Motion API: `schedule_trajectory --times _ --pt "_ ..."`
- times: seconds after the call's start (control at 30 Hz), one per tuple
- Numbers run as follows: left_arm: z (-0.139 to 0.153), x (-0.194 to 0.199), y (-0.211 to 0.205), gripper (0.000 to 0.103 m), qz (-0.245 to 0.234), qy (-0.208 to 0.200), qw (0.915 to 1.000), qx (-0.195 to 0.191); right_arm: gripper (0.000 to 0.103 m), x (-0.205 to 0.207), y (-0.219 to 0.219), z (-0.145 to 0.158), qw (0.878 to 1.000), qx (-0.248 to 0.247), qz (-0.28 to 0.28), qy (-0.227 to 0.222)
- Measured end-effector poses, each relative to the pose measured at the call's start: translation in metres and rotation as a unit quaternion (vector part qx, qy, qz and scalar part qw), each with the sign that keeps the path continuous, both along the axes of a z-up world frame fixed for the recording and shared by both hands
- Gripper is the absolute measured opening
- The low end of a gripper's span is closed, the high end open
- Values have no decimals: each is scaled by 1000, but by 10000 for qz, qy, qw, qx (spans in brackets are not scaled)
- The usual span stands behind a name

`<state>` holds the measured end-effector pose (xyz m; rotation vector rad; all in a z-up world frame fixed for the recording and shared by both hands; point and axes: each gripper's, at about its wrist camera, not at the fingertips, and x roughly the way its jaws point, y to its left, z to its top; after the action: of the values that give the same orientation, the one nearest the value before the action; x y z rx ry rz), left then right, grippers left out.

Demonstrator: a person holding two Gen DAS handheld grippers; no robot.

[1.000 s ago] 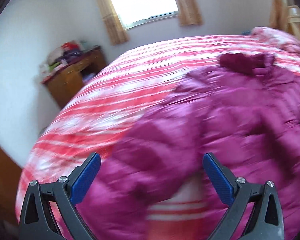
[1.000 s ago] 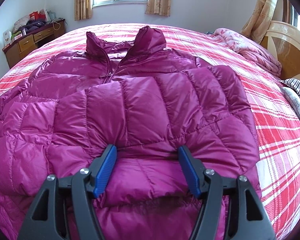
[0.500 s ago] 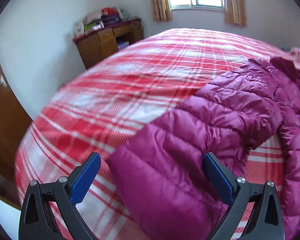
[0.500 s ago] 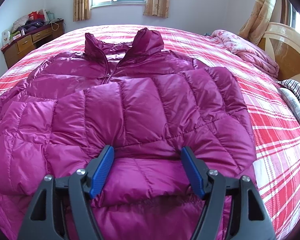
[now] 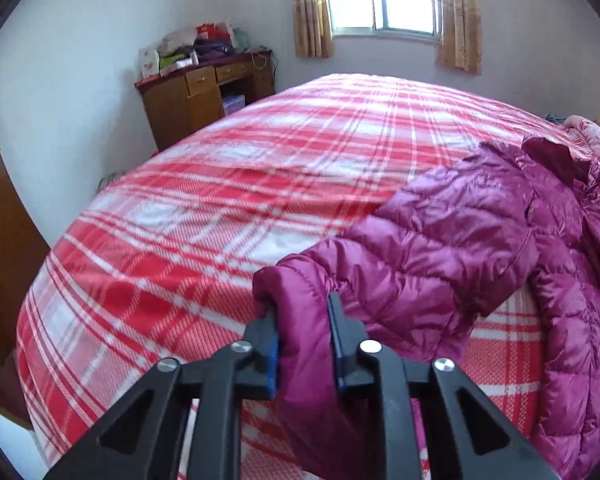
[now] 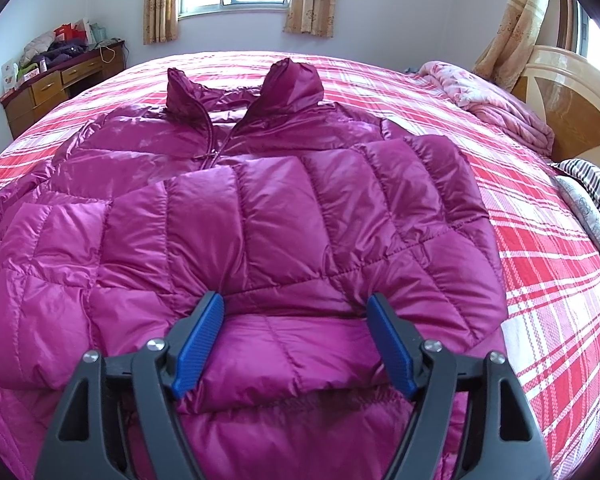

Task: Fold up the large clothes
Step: 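Move the left gripper to the other sleeve cuff and grasp it, then lift the sleeve and fold it across the jacket body, then open the left gripper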

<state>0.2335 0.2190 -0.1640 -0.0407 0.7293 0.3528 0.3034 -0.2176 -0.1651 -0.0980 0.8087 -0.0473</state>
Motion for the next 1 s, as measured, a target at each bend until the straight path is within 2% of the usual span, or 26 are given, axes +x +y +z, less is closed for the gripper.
schedule_trajectory --times 0.17,0.27,0.47,0.7,1.0 --pt "25 4 -4 17 -76 -306 9986 416 77 0 1 -1 10000 -4 -2 15" --pt "39 13 -6 16 -159 -373 9978 518 78 0 -2 1 9999 81 20 67" --pt "63 23 -14 15 -310 -556 9958 661 78 -9 -4 14 9996 99 200 143" --pt "87 34 -33 14 -477 -733 9932 771 85 -41 5 33 9983 99 546 -184" --pt "126 46 -74 14 -917 -1074 9858 912 85 -65 2 29 9974 13 717 -103"
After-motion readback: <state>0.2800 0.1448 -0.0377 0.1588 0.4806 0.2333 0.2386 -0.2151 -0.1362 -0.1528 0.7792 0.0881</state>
